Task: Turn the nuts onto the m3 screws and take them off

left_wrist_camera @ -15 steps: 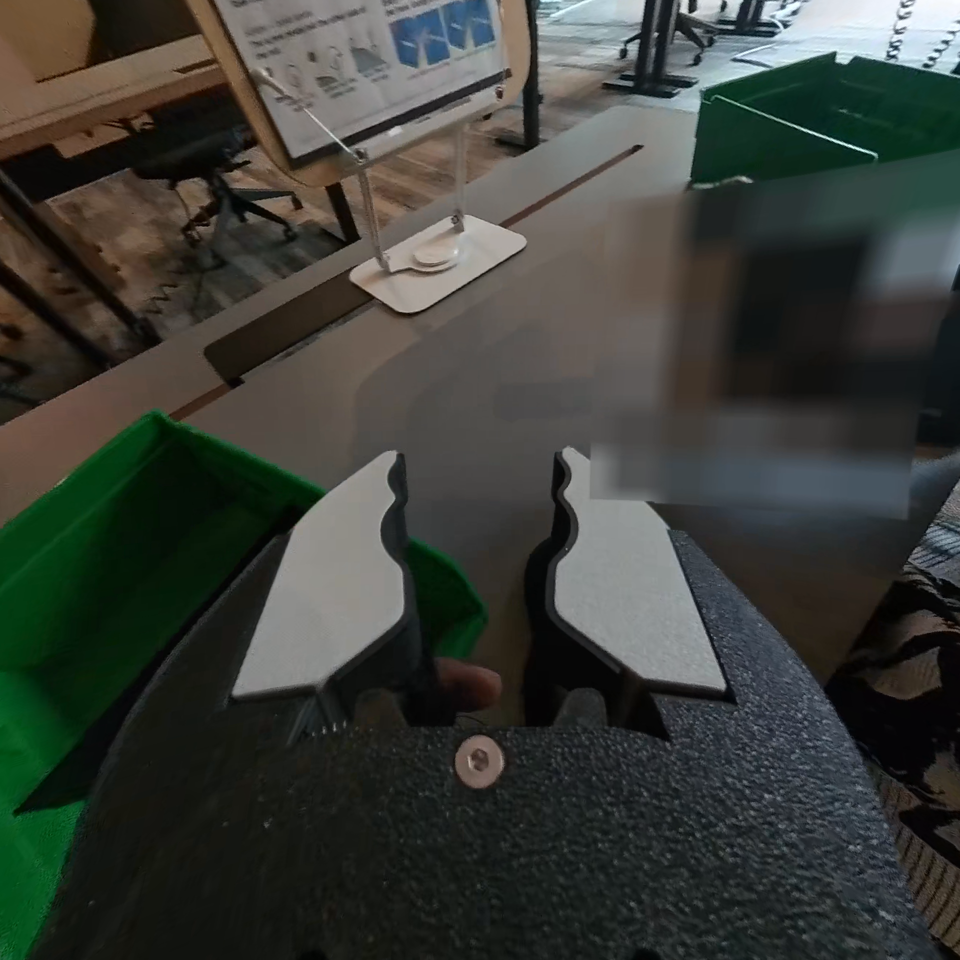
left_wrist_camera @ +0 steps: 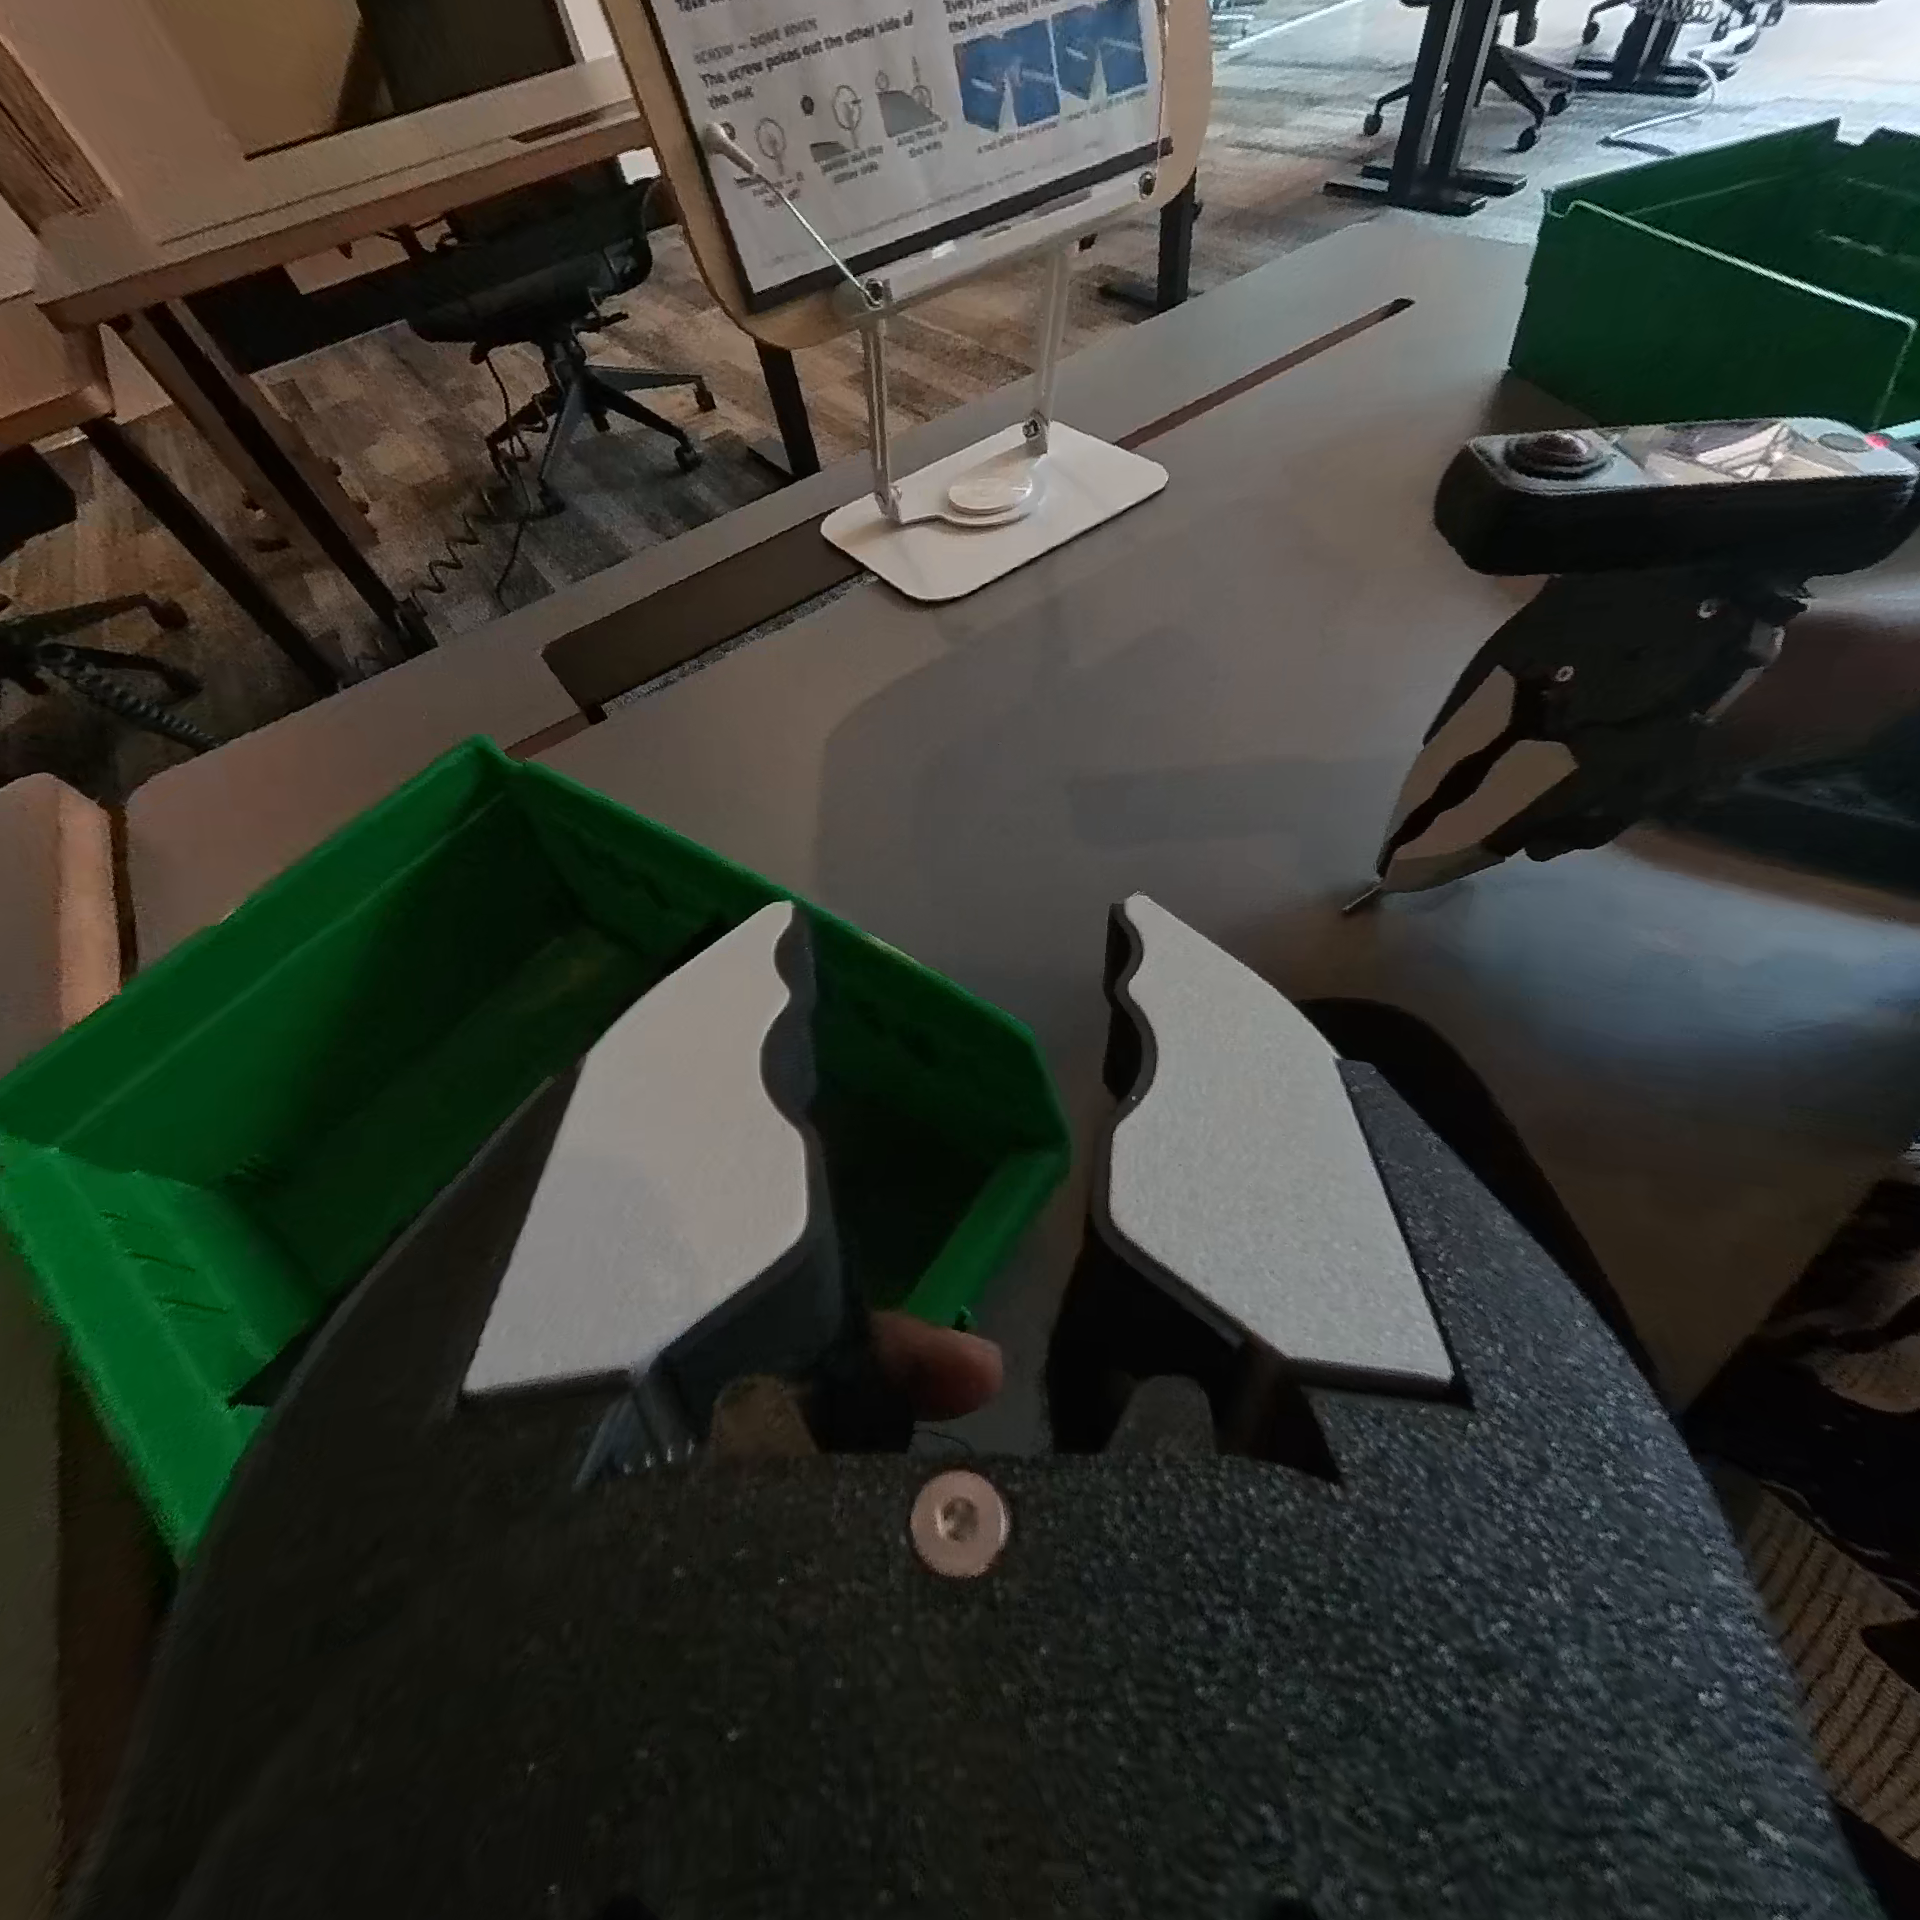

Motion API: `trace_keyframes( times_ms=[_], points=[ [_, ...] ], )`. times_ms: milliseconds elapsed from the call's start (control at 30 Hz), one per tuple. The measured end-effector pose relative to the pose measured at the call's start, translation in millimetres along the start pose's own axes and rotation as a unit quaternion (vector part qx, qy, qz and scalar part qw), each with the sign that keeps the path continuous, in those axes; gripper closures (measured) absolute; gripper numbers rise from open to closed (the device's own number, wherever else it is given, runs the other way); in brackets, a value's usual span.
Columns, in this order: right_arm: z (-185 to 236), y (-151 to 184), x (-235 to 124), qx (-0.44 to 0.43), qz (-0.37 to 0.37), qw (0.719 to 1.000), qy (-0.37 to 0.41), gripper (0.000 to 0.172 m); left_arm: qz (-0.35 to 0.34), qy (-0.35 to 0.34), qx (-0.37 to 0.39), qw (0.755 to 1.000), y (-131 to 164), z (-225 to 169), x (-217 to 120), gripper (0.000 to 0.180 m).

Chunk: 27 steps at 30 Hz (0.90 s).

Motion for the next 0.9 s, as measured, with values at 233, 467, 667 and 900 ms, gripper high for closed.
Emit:
trace_keyframes(
  times_ms=[233,467,667,900],
  points=[
    [-1.1,-0.6,0.4,0.001,-0.007,1.0,-0.004,0.169,0.0,-0.013,0.0,1.0,-4.6,7.6,-2.3,0.127],
    [0.0,-0.4,0.8,0.003,-0.014,1.0,-0.009,0.169,0.012,-0.019,0.001,1.0,-2.7,8.6,0.5,0.127],
    [0.5,-3.0,-1.4,0.004,-0.029,1.0,-0.007,0.16,0.02,-0.026,0.001,0.999,-1.4,10.3,2.6,0.127],
    [-1.8,-14.6,-18.8,0.002,-0.073,0.997,0.009,0.141,0.03,-0.037,-0.003,0.999,1.4,16.6,4.7,0.127]
  ],
)
Point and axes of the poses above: each gripper's, where its closed fingertips meet, x out along the fingers, y out of its underside, z = x × y across the jaws, the point moved 1 cm from there along -x, back along the fingers, and after that the axes turned 15 degrees about -x, right-handed, at the moved point
